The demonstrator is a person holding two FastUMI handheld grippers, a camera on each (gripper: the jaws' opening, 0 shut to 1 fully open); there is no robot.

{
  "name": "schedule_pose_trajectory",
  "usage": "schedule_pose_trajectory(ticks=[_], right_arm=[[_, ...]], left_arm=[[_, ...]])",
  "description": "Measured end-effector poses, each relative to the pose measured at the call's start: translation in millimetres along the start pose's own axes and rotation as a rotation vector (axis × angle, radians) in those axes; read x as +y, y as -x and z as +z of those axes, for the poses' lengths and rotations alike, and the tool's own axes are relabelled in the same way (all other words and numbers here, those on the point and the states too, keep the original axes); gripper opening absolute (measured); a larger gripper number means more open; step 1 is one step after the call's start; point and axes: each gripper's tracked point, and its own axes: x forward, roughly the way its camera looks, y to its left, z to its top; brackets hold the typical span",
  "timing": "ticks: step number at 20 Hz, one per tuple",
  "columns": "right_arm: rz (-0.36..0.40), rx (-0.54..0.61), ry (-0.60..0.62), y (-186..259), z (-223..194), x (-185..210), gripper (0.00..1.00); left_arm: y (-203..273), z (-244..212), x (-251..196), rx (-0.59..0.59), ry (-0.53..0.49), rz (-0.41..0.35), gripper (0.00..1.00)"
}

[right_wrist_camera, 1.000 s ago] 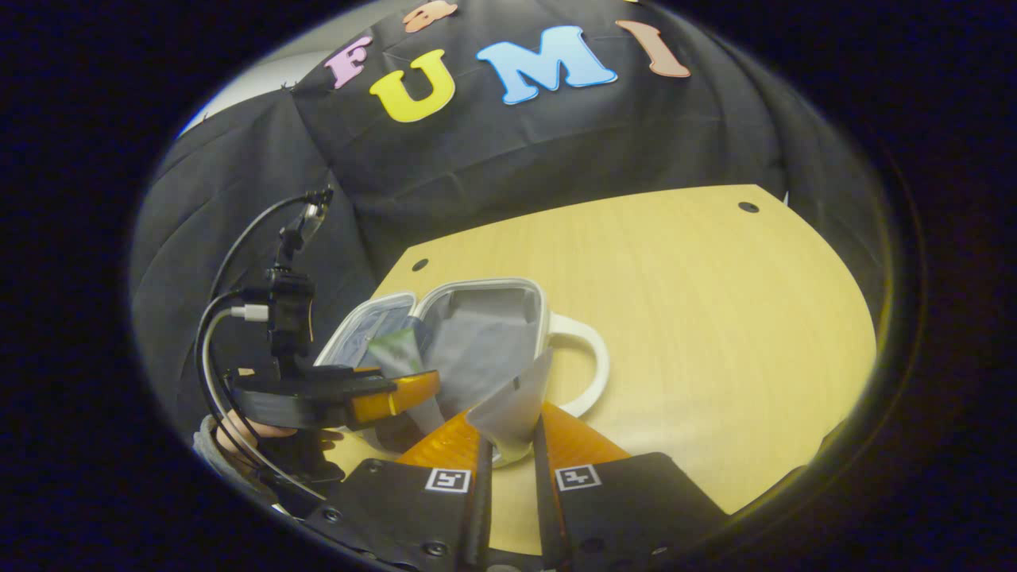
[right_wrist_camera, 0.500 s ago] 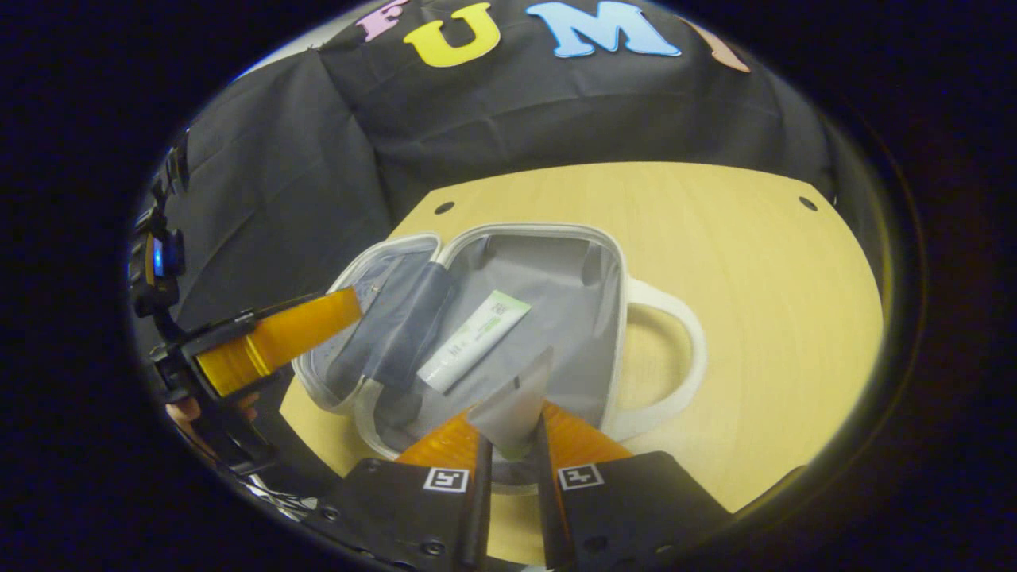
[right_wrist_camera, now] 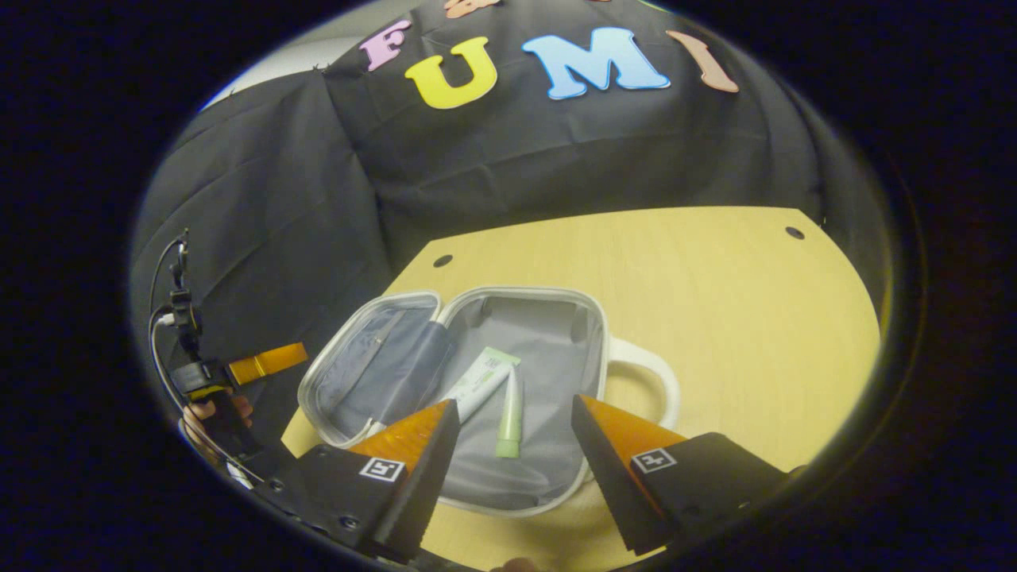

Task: First open the suitcase, pack the skin care products into it, and then close the suitcase.

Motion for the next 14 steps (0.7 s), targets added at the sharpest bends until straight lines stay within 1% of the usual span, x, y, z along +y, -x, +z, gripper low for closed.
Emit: schedule_pose_trajectory(ticks=[1,2,3,6,8,10,13,14], right_arm=[[-0.019,-0.021,0.005,3.6,3.6,-4.7,0.87],[-0.035,-0.039,0.011,9.0,8.1,-9.2,0.88],[-0.053,-0.05,0.017,12.4,8.6,-13.0,0.88],[-0.114,-0.068,0.043,24.2,13.6,-29.4,0.88],[-0.156,-0.082,0.06,30.5,16.2,-39.7,0.88],[-0.193,-0.103,0.075,38.1,21.2,-47.7,0.88],[-0.23,-0.109,0.088,46.8,23.2,-54.1,0.88],[-0.24,-0.11,0.089,48.7,24.6,-55.6,0.88]], left_arm=[[-3.8,8.8,18.8,-0.007,0.011,0.016,0.96],[-9.1,13.6,30.4,-0.011,0.02,0.029,0.99],[-13.6,19.1,44.5,-0.016,0.033,0.041,0.96],[-28.3,31.7,78.5,-0.017,0.074,0.056,0.96],[-45.3,28.4,96.8,0.013,0.1,0.06,0.96],[-63.5,21.3,110.1,0.054,0.136,0.048,0.96],[-89.0,3.9,110.2,0.136,0.223,-0.023,0.99],[-99.6,-2.5,106.0,0.164,0.265,-0.042,0.96]])
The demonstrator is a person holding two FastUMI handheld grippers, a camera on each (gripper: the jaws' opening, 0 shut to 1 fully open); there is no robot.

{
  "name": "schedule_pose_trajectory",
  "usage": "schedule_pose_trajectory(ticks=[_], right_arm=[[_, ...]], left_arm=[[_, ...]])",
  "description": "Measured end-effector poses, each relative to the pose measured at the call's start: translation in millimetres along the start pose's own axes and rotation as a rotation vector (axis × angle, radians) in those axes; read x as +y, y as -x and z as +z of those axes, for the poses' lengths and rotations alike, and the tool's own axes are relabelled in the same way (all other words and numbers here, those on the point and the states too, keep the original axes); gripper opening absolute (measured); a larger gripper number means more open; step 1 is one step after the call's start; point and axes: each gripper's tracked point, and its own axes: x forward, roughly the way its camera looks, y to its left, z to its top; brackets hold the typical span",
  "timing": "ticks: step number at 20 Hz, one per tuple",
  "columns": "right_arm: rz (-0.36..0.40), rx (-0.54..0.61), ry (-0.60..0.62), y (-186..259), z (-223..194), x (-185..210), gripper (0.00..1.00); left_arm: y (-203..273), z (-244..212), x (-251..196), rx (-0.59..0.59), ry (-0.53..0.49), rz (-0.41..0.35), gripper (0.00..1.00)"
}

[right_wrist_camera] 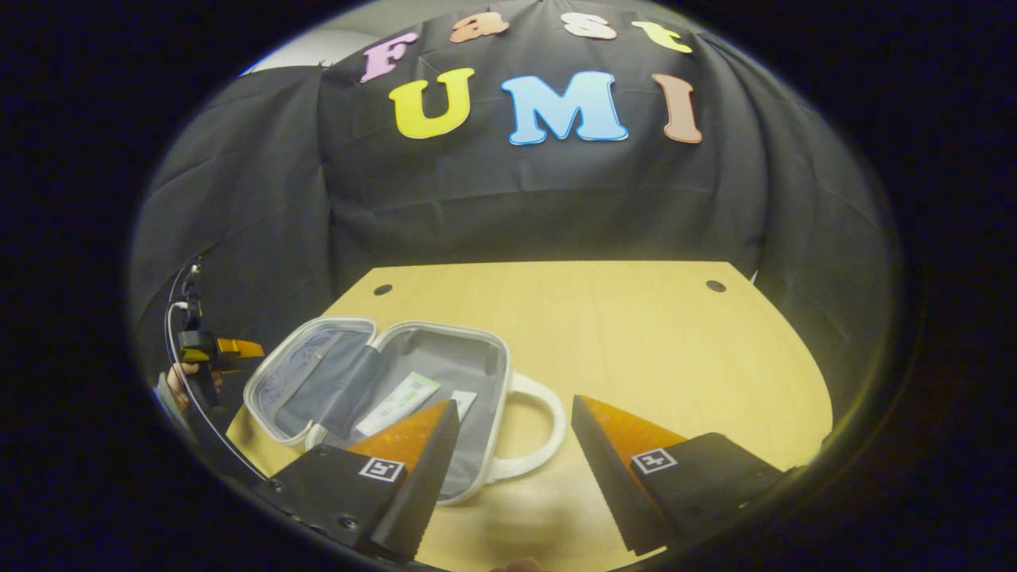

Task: First open the suitcase, pack the skin care products into it, and then close the suitcase.

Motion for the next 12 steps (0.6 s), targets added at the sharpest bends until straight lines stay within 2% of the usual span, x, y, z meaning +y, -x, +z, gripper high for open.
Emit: schedule_pose_trajectory(ticks=[2,4,6,8,9,10,11,12], right_arm=[[-0.015,-0.002,-0.004,2.3,1.6,-3.0,0.88],[-0.033,-0.002,-0.014,5.1,2.6,-9.8,0.89],[-0.058,-0.003,-0.028,7.3,3.9,-20.0,0.89],[-0.074,-0.011,-0.042,10.8,6.6,-28.4,0.89],[-0.082,-0.017,-0.045,11.9,7.5,-33.0,0.89],[-0.09,-0.02,-0.045,13.3,9.5,-38.0,0.89],[-0.097,-0.028,-0.046,15.0,11.0,-43.0,0.89],[-0.102,-0.035,-0.048,16.8,13.7,-47.0,0.89]], left_arm=[[-12.9,-4.6,3.2,0.04,0.091,-0.032,0.96],[-24.8,-7.8,5.7,0.054,0.166,-0.064,0.82],[-32.7,-19.8,8.6,0.084,0.204,-0.06,0.66],[-38.8,-26.2,22.7,0.094,0.201,-0.006,0.34],[-39.4,-23.6,21.3,0.093,0.224,-0.019,0.23],[-40.2,-20.7,18.8,0.084,0.236,-0.021,0.29],[-32.9,-19.3,19.1,0.073,0.237,-0.022,0.2],[-28.3,-15.0,15.1,0.057,0.233,-0.024,0.16]])
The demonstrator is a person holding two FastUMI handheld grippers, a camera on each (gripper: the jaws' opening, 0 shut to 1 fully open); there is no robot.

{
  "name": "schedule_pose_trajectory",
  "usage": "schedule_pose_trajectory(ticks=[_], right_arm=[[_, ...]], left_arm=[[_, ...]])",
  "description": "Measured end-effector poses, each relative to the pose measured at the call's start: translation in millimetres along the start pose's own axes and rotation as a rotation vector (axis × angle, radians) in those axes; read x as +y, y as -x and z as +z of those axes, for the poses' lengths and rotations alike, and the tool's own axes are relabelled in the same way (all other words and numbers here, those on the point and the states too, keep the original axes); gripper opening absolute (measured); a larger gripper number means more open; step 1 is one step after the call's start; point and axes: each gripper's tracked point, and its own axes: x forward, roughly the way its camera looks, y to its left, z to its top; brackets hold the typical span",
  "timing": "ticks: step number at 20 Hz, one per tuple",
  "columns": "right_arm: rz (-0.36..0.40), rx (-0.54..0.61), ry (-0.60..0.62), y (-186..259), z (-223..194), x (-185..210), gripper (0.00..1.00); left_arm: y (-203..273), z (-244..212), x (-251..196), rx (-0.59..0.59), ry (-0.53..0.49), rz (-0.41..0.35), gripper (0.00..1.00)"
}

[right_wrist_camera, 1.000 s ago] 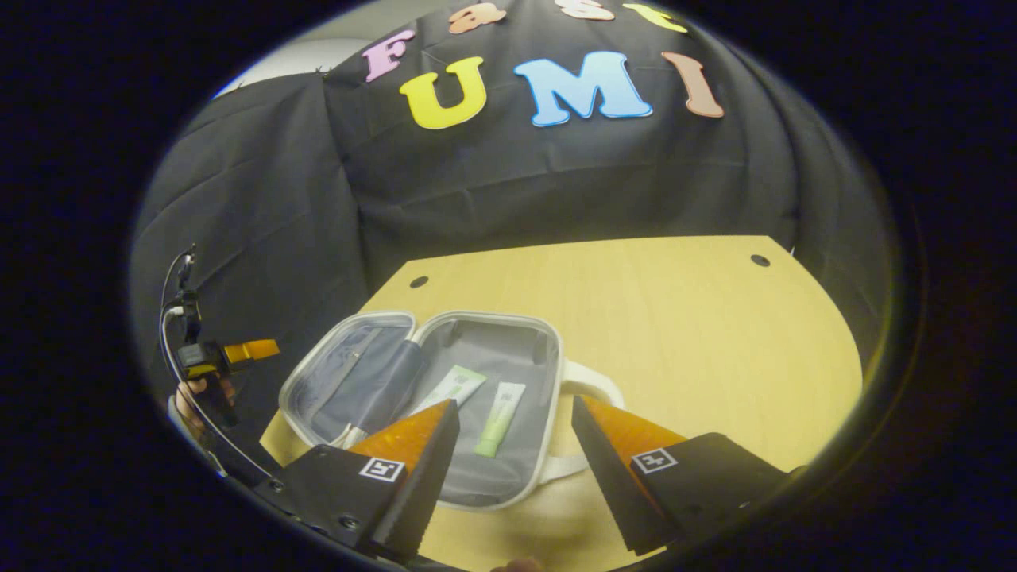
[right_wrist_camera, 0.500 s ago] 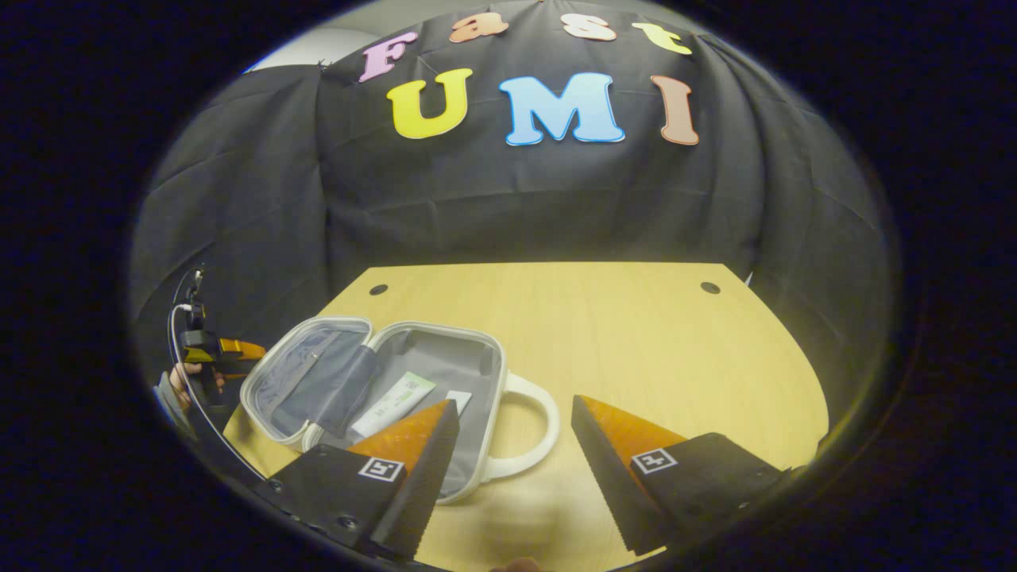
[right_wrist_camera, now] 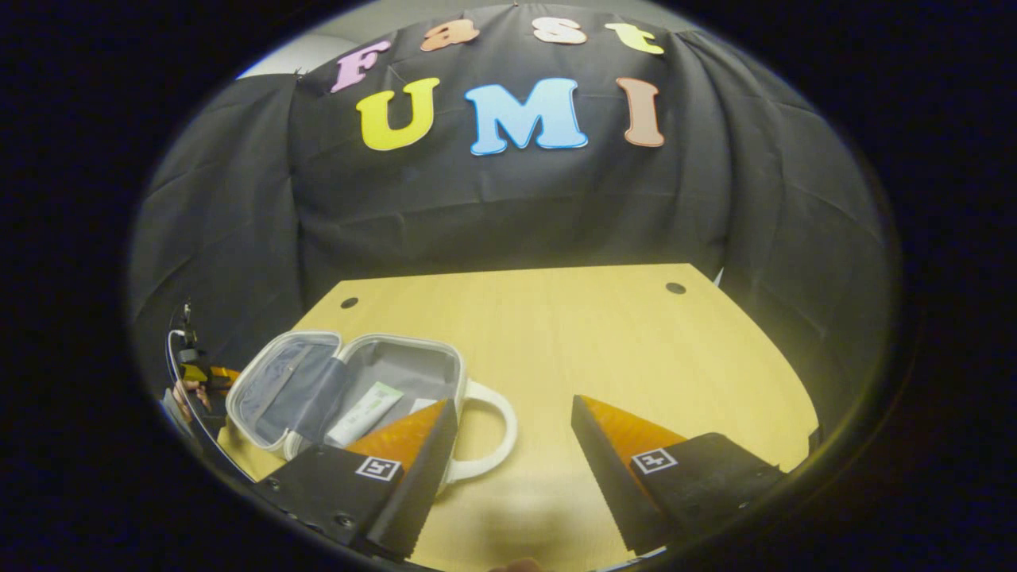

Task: First open the suitcase, pack the skin care products into it, and then close the suitcase.

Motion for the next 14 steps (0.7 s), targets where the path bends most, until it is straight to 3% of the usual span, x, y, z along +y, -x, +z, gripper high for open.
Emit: schedule_pose_trajectory(ticks=[5,7,9,14], right_arm=[[-0.026,-0.047,0.003,4.7,16.5,-21.1,0.91],[-0.031,-0.069,0.017,8.1,23.8,-27.8,0.87],[-0.025,-0.087,0.023,11.1,28.1,-32.7,0.92],[-0.006,-0.121,0.017,15.1,34.4,-48.1,0.92]], left_arm=[[55.5,35.0,-57.4,-0.096,-0.108,-0.039,0.14],[86.4,49.3,-90.8,-0.144,-0.12,-0.089,0.14],[117.5,57.9,-131.1,-0.19,-0.158,-0.144,0.13],[195.1,38.1,-246.9,-0.289,-0.29,-0.271,0.13]])
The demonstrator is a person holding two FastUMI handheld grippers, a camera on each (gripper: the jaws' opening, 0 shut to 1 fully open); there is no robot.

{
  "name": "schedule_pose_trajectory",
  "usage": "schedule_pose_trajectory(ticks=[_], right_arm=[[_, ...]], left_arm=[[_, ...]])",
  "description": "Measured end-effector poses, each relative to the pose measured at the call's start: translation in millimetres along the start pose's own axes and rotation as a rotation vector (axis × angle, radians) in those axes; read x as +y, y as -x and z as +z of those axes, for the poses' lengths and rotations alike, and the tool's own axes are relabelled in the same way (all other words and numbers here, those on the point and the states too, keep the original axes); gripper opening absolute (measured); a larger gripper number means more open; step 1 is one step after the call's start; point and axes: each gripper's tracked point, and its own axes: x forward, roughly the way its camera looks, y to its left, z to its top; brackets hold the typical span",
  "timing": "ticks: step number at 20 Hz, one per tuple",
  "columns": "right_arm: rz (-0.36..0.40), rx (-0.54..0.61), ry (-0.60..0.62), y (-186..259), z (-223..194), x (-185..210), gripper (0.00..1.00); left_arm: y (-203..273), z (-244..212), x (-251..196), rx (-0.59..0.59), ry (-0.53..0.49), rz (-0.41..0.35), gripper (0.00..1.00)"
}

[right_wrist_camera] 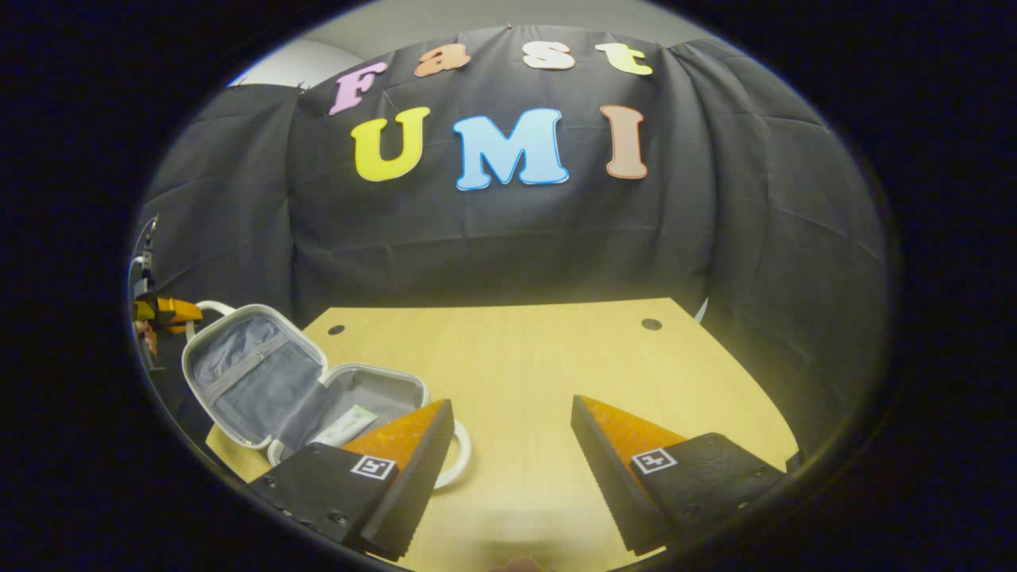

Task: First open the suitcase, pack the skin care products into it, and then close the suitcase.

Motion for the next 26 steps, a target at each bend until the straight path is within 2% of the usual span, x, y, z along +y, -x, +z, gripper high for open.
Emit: schedule_pose_trajectory(ticks=[3,6,10,13,14,15,17,20,25,26], right_arm=[[0.023,-0.018,-0.006,3.0,0.6,-12.9,0.92],[0.032,-0.045,0.039,5.1,7.1,-40.5,0.92],[0.045,-0.087,0.086,11.4,17.0,-79.6,0.92],[0.066,-0.099,0.126,15.5,11.9,-105.5,0.92],[0.077,-0.093,0.14,15.6,6.7,-116.0,0.91],[0.09,-0.084,0.144,17.0,0.7,-121.9,0.92],[0.115,-0.053,0.144,19.4,-9.5,-133.4,0.91],[0.108,-0.038,0.158,21.1,-14.2,-149.7,0.92],[0.075,-0.027,0.129,18.6,-19.4,-155.6,0.91],[0.07,-0.031,0.123,20.3,-17.5,-155.1,0.96]], left_arm=[[15.0,-3.0,-80.1,-0.051,-0.06,-0.081,0.13],[31.3,-36.2,-156.7,-0.058,-0.12,-0.143,0.13],[27.9,-106.4,-240.0,-0.059,-0.195,-0.191,0.13],[20.0,-183.5,-288.3,-0.029,-0.239,-0.233,0.13],[16.1,-209.2,-299.9,-0.016,-0.26,-0.237,0.16],[10.9,-234.2,-308.8,-0.002,-0.284,-0.232,0.13],[-3.4,-282.6,-316.6,0.036,-0.325,-0.221,0.13],[-24.4,-332.0,-317.8,0.095,-0.363,-0.215,0.13],[-43.0,-370.7,-314.9,0.184,-0.427,-0.205,0.13],[-44.8,-373.0,-314.8,0.186,-0.428,-0.206,0.13]])
